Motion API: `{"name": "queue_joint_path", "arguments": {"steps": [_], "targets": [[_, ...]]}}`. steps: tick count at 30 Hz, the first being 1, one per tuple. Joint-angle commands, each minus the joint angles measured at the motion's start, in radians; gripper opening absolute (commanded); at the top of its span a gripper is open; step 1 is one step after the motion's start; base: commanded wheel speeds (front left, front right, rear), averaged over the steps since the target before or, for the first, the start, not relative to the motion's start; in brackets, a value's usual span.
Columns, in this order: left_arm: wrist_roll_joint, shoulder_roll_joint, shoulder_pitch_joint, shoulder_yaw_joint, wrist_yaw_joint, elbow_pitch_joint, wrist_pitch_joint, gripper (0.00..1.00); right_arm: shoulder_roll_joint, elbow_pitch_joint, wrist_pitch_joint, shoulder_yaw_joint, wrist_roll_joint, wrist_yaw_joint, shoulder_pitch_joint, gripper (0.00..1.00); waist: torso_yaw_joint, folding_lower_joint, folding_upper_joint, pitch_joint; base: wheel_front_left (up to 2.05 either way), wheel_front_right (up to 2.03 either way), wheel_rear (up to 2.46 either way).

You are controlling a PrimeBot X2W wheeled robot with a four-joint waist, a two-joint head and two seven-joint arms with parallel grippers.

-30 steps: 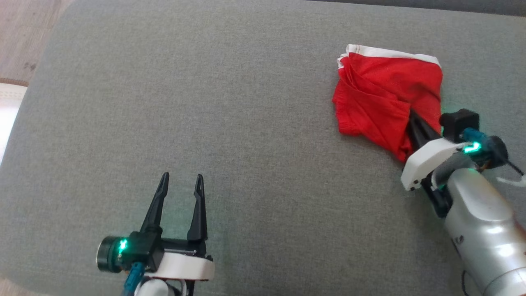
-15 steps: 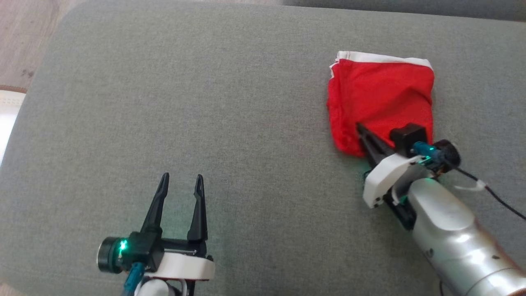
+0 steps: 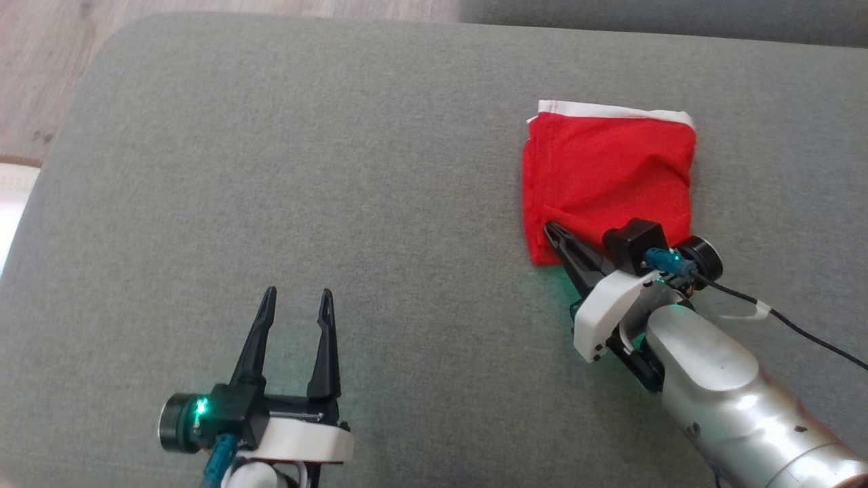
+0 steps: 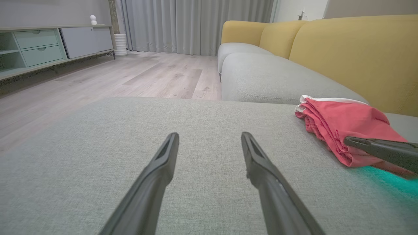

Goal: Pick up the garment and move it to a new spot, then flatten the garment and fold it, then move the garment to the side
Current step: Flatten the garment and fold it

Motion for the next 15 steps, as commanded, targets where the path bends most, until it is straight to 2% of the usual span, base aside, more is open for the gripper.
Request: {"name": "queue_joint_path", "arguments": {"steps": [1, 9, 15], "targets": [[-0.009, -0.001, -0.006, 0.034, 0.006, -0.028, -0.009, 1.0, -0.004, -0.032, -0.013, 0.022, 0.015, -0.001, -0.021, 0.0, -0.012, 0.0, 0.0, -0.01, 0.0, 0.0, 0.0], [-0.008, -0.001, 0.005, 0.042, 0.007, -0.025, -0.009, 1.0, -0.03, -0.087, -0.023, 0.015, 0.043, -0.001, 0.004, 0.0, -0.041, 0.0, 0.0, -0.038, 0.0, 0.0, 0.0], [-0.008, -0.001, 0.018, 0.048, 0.007, -0.027, -0.009, 1.0, -0.072, -0.157, -0.029, -0.047, 0.05, -0.001, 0.051, 0.0, -0.061, 0.0, 0.0, -0.058, 0.0, 0.0, 0.0]]}}
